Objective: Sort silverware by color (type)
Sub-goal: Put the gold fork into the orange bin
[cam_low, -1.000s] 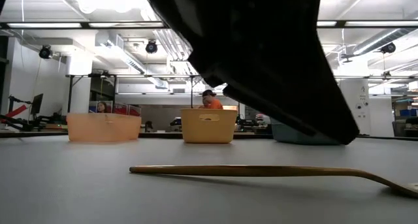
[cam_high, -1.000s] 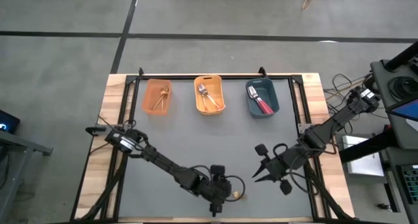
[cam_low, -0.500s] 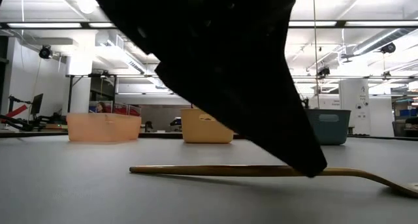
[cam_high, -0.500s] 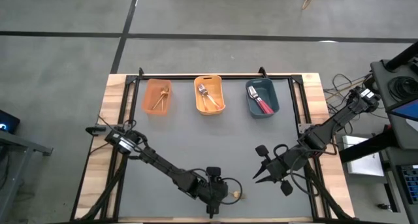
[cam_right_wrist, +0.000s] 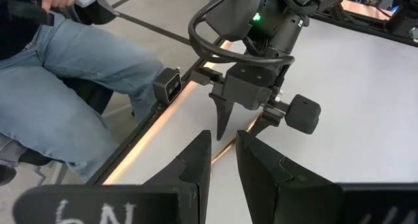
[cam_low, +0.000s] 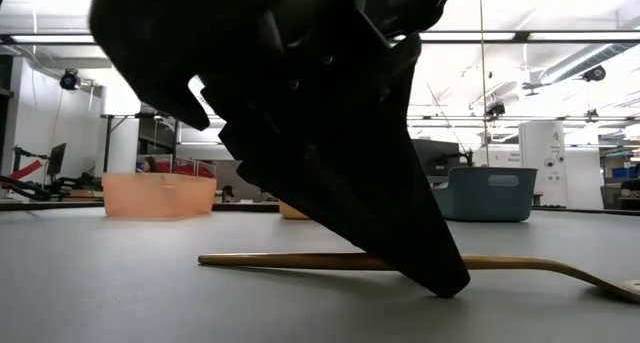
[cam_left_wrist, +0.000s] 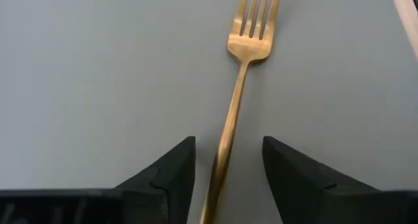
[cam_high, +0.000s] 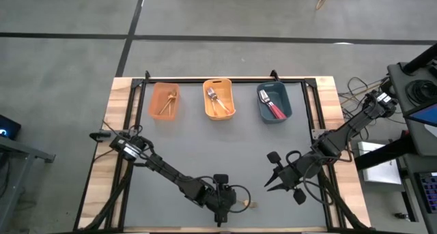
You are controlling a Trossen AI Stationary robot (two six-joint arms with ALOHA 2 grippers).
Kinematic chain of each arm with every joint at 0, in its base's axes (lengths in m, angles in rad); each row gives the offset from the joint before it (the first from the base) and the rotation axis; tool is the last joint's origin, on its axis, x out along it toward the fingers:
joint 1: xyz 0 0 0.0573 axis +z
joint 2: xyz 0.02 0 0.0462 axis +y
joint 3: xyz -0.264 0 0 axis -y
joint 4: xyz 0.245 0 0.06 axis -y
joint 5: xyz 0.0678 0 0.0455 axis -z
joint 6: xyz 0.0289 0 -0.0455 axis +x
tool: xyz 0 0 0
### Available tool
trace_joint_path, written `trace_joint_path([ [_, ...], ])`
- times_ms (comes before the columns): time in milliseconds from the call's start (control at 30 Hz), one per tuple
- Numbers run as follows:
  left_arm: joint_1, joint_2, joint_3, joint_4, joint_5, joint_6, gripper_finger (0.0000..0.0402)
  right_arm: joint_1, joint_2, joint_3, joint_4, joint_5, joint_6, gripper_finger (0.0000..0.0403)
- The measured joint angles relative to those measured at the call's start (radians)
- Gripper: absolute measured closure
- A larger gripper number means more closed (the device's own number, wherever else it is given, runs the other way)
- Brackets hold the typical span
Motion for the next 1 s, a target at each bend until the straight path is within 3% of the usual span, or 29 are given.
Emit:
trace_joint_path([
  [500, 0.0, 0.0, -0.002, -0.008, -0.005, -0.017, 0.0388, 0.0, 0.0, -0.008, -0.001, 0.0, -0.001, 0.0339],
  [1000, -0.001, -0.034, 0.004, -0.036, -0.029, -0.032, 0.0398, 0.0, 0.0, -0.009, -0.004, 0.0, -0.002, 0.0339],
])
